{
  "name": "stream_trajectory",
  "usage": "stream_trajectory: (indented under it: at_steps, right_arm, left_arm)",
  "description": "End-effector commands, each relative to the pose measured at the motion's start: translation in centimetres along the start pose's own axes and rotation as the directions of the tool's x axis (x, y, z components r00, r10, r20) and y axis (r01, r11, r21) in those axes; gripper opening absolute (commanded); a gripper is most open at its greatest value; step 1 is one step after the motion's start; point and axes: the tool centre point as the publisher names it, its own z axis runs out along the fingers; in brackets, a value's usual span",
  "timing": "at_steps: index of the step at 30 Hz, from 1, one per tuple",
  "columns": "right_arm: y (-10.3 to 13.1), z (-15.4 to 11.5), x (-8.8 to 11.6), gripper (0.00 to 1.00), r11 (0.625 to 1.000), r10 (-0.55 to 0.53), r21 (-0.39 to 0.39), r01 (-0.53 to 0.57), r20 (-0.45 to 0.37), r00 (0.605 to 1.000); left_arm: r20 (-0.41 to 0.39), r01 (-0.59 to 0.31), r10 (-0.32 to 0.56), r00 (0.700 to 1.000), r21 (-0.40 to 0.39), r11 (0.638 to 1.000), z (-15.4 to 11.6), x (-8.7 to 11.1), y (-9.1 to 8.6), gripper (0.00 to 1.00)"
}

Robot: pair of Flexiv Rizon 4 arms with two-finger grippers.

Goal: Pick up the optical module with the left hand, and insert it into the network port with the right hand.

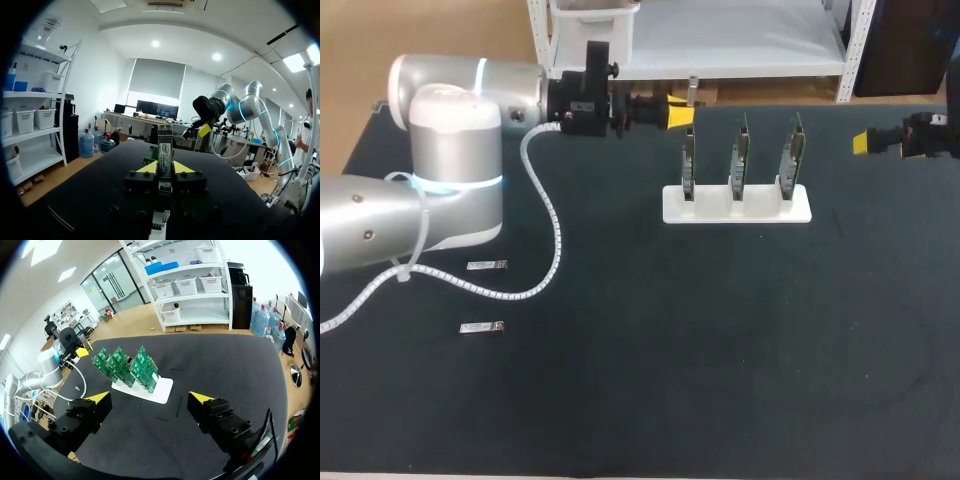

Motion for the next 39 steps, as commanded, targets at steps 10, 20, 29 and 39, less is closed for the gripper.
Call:
stream_trajectory:
  at_steps: [10,20,29,39]
  right_arm:
    - [0.1,0.0,0.0,1.00,1.000,0.001,0.003,-0.001,0.001,1.000]
    - [0.0,0.3,-2.0,1.00,0.989,-0.118,-0.093,0.119,0.015,0.993]
    - [1.5,1.6,-7.4,1.00,0.848,-0.434,-0.319,0.423,0.041,0.900]
    - [5.4,4.6,-10.5,1.00,0.630,-0.630,-0.521,0.576,0.092,0.771]
  left_arm:
    - [-0.003,-0.004,0.004,1.000,-0.016,1.000,-0.3,0.3,-0.6,0.00]
    - [-0.003,-0.004,0.004,1.000,-0.016,1.000,-0.3,0.3,-0.6,0.00]
    - [-0.003,-0.004,0.004,1.000,-0.016,1.000,-0.3,0.3,-0.6,0.00]
    - [-0.003,-0.004,0.004,1.000,-0.016,1.000,-0.3,0.3,-0.6,0.00]
